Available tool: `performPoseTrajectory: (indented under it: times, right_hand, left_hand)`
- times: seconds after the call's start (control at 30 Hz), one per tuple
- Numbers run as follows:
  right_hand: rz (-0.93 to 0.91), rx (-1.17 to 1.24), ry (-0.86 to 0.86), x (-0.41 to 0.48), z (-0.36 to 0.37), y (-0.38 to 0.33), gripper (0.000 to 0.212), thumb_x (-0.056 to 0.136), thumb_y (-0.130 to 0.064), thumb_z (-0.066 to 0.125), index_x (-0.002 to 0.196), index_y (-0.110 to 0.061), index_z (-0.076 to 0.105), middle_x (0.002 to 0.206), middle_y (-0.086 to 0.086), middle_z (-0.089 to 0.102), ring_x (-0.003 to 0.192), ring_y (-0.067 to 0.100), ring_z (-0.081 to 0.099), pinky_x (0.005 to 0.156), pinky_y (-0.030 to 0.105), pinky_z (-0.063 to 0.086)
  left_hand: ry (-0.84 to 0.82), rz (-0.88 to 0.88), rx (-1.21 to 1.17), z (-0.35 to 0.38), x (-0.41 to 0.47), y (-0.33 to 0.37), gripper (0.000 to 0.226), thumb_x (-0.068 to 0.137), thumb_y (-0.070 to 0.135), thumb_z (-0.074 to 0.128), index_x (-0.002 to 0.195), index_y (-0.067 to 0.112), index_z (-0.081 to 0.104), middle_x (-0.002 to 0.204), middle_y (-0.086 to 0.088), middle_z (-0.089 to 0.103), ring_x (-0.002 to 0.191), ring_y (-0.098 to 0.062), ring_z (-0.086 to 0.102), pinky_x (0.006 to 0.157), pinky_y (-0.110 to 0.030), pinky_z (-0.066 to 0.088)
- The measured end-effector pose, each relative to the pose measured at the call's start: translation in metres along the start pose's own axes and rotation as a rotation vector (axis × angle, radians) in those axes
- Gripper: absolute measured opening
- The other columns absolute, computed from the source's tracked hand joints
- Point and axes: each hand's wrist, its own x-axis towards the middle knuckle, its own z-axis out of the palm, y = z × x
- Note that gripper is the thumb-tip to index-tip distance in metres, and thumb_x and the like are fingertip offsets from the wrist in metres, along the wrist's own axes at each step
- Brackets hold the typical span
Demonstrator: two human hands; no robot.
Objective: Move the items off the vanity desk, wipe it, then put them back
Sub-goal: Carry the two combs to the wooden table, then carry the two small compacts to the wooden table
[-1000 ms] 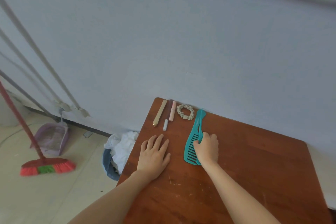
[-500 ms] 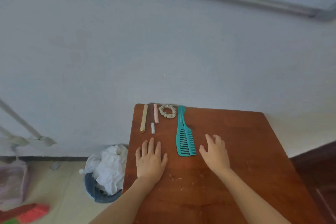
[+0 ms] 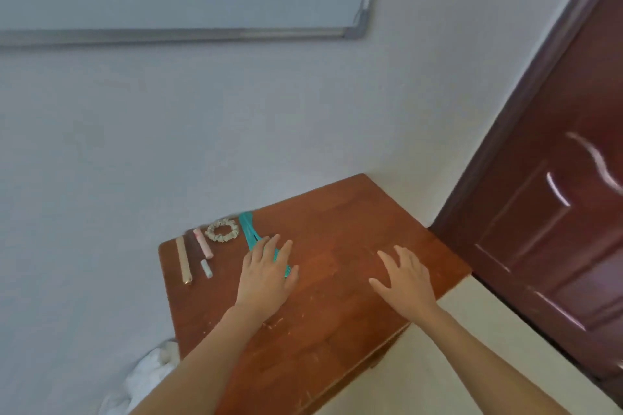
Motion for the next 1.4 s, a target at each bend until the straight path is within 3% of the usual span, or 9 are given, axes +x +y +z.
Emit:
performPoseTrajectory:
  times: [0.1,0.27,0.4,0.57,0.67,0.73,0.97,1.1,1.4]
  right_hand:
    - [0.076,0.002,0.058,-0.030,-0.020,0.031,0.062,0.092,-0.052,0.038,0.145,-0.026,0.018,0.154,0.009,0.011,0.142,0.024,0.006,0.113,0.040,0.013]
    - [0.271,0.003,0.090,-0.119,-0.039,0.100,0.061,0.091,-0.050,0.039,0.143,-0.023,0.023,0.152,0.008,0.016,0.140,0.025,0.010,0.111,0.039,0.013]
    - [0.441,-0.021,0.159,-0.209,-0.043,0.154,0.089,0.072,-0.067,-0.001,0.140,-0.021,0.033,0.150,0.014,0.024,0.140,0.031,0.019,0.111,0.045,0.019]
    - [0.738,0.027,0.086,-0.340,-0.028,0.203,0.106,0.066,-0.076,-0.020,0.140,-0.023,0.033,0.148,0.012,0.029,0.138,0.029,0.024,0.110,0.047,0.023]
    - [0.917,0.043,0.084,-0.421,-0.015,0.225,0.082,0.091,-0.059,-0.004,0.107,-0.020,0.066,0.110,0.013,0.066,0.104,0.030,0.063,0.078,0.046,0.052]
    - [1.045,0.038,0.104,-0.474,0.002,0.236,0.076,0.094,-0.054,0.001,0.098,-0.022,0.070,0.098,0.010,0.070,0.092,0.028,0.068,0.068,0.041,0.055]
    - [1.305,-0.045,0.152,-0.615,-0.032,0.243,0.059,0.079,-0.054,0.032,0.110,-0.015,0.065,0.111,0.020,0.064,0.103,0.037,0.062,0.078,0.051,0.050]
    - [1.313,-0.075,0.226,-0.653,-0.043,0.260,0.056,0.094,-0.052,0.031,0.143,-0.026,0.024,0.152,0.006,0.019,0.141,0.022,0.014,0.113,0.039,0.014]
    - [1.324,-0.096,0.313,-0.703,-0.059,0.363,0.054,0.094,-0.048,0.037,0.142,-0.027,0.025,0.149,0.004,0.021,0.140,0.019,0.014,0.110,0.033,0.017]
  left_hand:
    - [0.066,0.167,-0.043,-0.009,0.012,0.048,0.065,0.086,0.049,0.016,0.136,0.016,0.040,0.145,-0.009,0.036,0.136,-0.030,0.026,0.110,-0.047,0.023]
    - [-0.020,0.505,0.013,-0.004,0.007,0.154,0.060,0.091,0.049,0.013,0.142,0.021,0.027,0.151,-0.002,0.023,0.141,-0.023,0.013,0.113,-0.040,0.014]
    - [0.016,0.735,-0.029,0.012,-0.026,0.238,0.049,0.082,0.040,0.033,0.113,0.014,0.062,0.118,-0.008,0.062,0.112,-0.029,0.057,0.085,-0.041,0.050]
    - [-0.080,0.987,-0.105,0.035,-0.097,0.337,0.050,0.076,0.040,0.037,0.101,0.008,0.067,0.099,-0.011,0.068,0.093,-0.032,0.066,0.072,-0.044,0.054]
    - [-0.117,1.109,-0.149,0.046,-0.146,0.390,0.050,0.074,0.041,0.037,0.095,0.008,0.069,0.094,-0.011,0.070,0.086,-0.030,0.068,0.066,-0.044,0.055]
    - [-0.149,1.185,-0.210,0.053,-0.176,0.421,0.050,0.074,0.040,0.038,0.094,0.005,0.069,0.097,-0.013,0.070,0.089,-0.034,0.067,0.068,-0.049,0.053]
    - [-0.171,1.389,-0.407,0.055,-0.260,0.513,0.049,0.079,0.041,0.037,0.096,0.007,0.068,0.098,-0.013,0.067,0.099,-0.029,0.053,0.068,-0.045,0.052]
    - [-0.207,1.447,-0.456,0.048,-0.295,0.562,0.048,0.080,0.041,0.037,0.097,0.008,0.066,0.099,-0.012,0.066,0.094,-0.036,0.060,0.069,-0.045,0.049]
    - [-0.169,1.464,-0.619,0.067,-0.321,0.693,0.065,0.079,0.051,0.028,0.112,0.006,0.062,0.120,-0.014,0.059,0.114,-0.038,0.048,0.089,-0.047,0.040]
